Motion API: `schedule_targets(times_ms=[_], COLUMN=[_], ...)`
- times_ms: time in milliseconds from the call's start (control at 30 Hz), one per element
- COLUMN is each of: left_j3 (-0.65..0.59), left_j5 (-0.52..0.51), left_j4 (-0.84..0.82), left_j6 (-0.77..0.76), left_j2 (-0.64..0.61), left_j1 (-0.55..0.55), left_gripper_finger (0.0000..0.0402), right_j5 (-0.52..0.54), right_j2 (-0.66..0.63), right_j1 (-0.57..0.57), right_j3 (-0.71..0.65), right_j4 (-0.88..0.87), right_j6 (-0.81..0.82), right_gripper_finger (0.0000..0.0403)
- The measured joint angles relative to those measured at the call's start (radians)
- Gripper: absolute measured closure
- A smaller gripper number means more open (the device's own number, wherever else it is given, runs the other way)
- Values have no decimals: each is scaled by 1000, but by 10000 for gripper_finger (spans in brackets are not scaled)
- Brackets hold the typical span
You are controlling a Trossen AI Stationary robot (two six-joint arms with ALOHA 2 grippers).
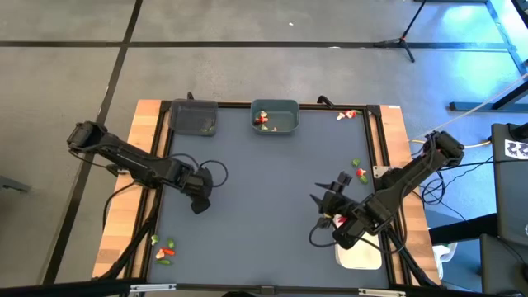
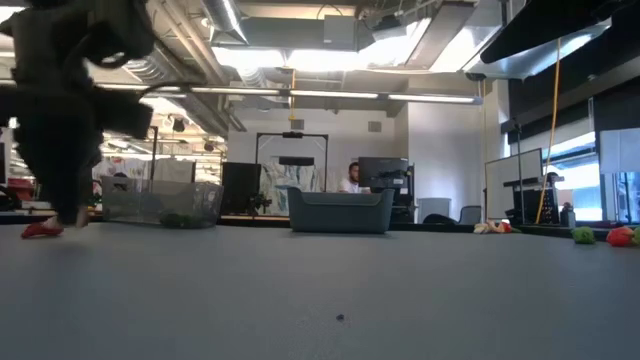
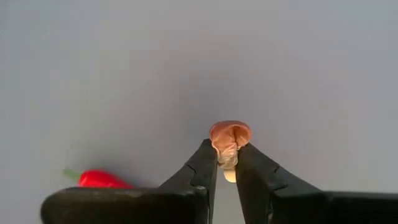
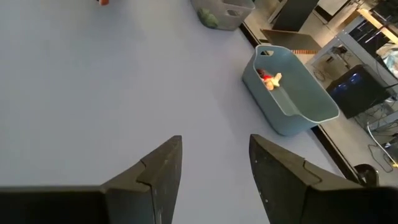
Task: Sort produce into baskets
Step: Put the brown mushroom into the blue bin
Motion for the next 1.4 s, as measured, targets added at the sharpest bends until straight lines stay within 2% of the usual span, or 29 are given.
schedule_targets(times_ms=[200, 500, 667, 867, 1233, 1400], left_j3=[92, 144, 144, 144, 144, 166], left_j5=[-40, -134, -233, -250, -250, -250], left_j4=[66, 497, 674, 887, 1160, 1185], left_j6=[53, 164, 245, 381, 464, 492], left_j2=[0, 0, 13, 105, 297, 355], left_j1=[40, 168, 229, 297, 434, 495], left_gripper_finger=[350, 352, 352, 353, 346, 346], right_j5=[0, 7, 8, 7, 44, 72], right_j2=[1, 1, 1, 1, 1, 1], right_j1=[0, 0, 0, 0, 0, 0], right_j3=[0, 0, 0, 0, 0, 0], right_j4=[3, 6, 9, 9, 8, 7], right_j6=[-3, -1, -1, -1, -3, -5], right_gripper_finger=[214, 214, 214, 214, 214, 214])
